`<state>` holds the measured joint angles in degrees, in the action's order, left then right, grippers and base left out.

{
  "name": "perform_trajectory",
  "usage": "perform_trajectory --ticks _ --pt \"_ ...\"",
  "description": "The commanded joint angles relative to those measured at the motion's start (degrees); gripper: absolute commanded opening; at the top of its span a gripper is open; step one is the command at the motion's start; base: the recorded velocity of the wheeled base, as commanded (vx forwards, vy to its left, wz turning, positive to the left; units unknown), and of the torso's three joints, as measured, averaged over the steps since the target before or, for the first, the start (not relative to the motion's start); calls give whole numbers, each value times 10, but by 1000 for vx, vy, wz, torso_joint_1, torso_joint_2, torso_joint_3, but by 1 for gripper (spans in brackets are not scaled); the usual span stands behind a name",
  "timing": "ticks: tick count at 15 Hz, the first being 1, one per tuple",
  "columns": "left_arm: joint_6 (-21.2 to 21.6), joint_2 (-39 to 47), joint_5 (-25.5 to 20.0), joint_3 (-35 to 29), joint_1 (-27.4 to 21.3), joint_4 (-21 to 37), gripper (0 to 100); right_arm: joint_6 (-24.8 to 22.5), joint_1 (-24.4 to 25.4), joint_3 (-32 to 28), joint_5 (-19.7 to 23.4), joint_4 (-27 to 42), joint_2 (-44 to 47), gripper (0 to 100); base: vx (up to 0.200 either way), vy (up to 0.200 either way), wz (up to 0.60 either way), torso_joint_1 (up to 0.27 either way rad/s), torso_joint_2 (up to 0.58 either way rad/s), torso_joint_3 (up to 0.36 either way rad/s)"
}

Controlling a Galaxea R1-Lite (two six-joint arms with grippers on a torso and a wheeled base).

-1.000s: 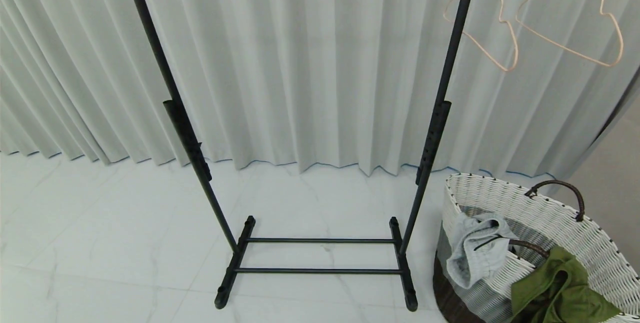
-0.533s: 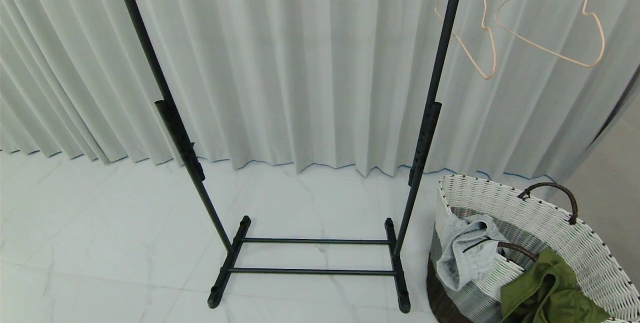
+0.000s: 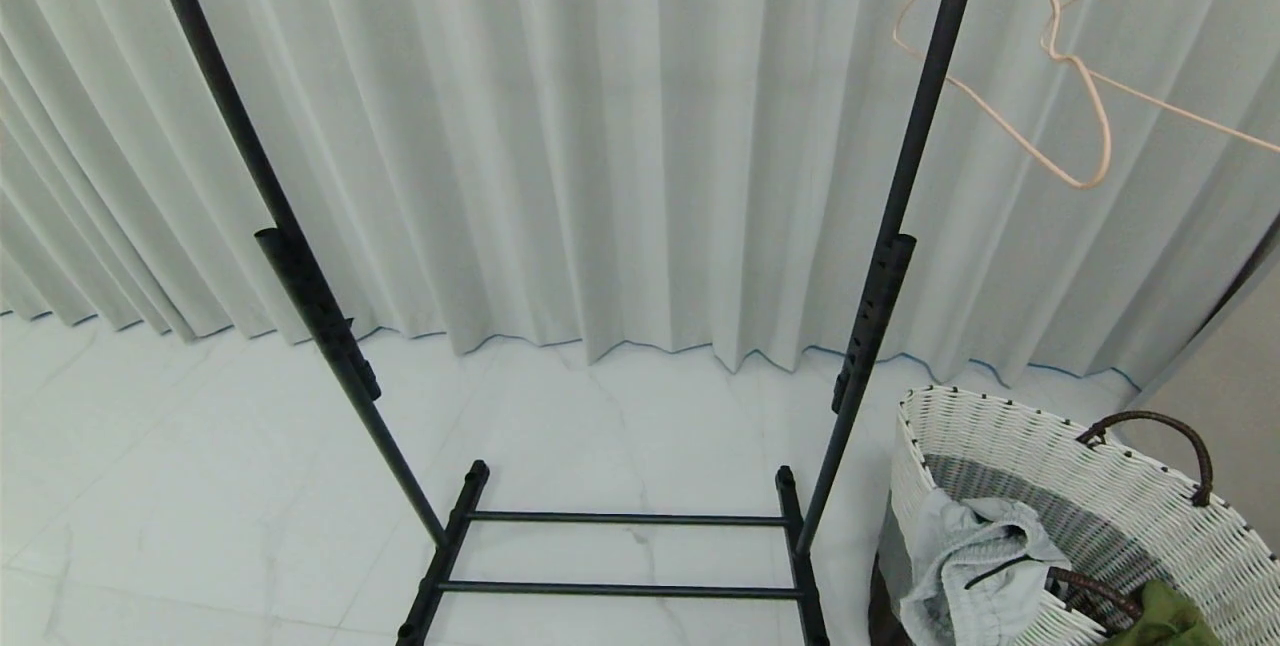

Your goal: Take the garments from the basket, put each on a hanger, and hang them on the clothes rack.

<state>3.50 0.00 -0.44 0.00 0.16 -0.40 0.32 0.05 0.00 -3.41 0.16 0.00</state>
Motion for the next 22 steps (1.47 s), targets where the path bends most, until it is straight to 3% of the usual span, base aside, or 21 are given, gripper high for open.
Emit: perform_trajectory --ticks 1,4,6,7,8,12,16,18,22 --pt "-1 0 0 0 0 0 100 0 0 0 0 0 1 100 0 0 0 0 0 0" --pt "0 0 0 0 0 0 100 -32 0 0 0 -12 0 100 0 0 0 0 0 0" --pt "-1 0 0 0 0 0 100 -15 19 -79 49 -9 55 100 0 0 0 0 0 0" --pt "-2 0 0 0 0 0 100 -47 35 -99 48 0 111 100 0 0 0 0 0 0" --pt "-1 0 0 0 0 0 100 -113 45 -105 45 2 175 100 0 0 0 0 0 0" --pt "-1 0 0 0 0 0 100 -293 36 -165 -18 -6 439 100 0 0 0 0 0 0" --pt "4 0 0 0 0 0 100 -439 -62 -165 -23 -6 603 100 0 0 0 0 0 0" --pt "0 0 0 0 0 0 100 -465 -83 -140 -24 -7 650 100 0 0 0 0 0 0" --pt "1 0 0 0 0 0 100 -463 -83 -120 -24 -25 713 100 0 0 0 0 0 0"
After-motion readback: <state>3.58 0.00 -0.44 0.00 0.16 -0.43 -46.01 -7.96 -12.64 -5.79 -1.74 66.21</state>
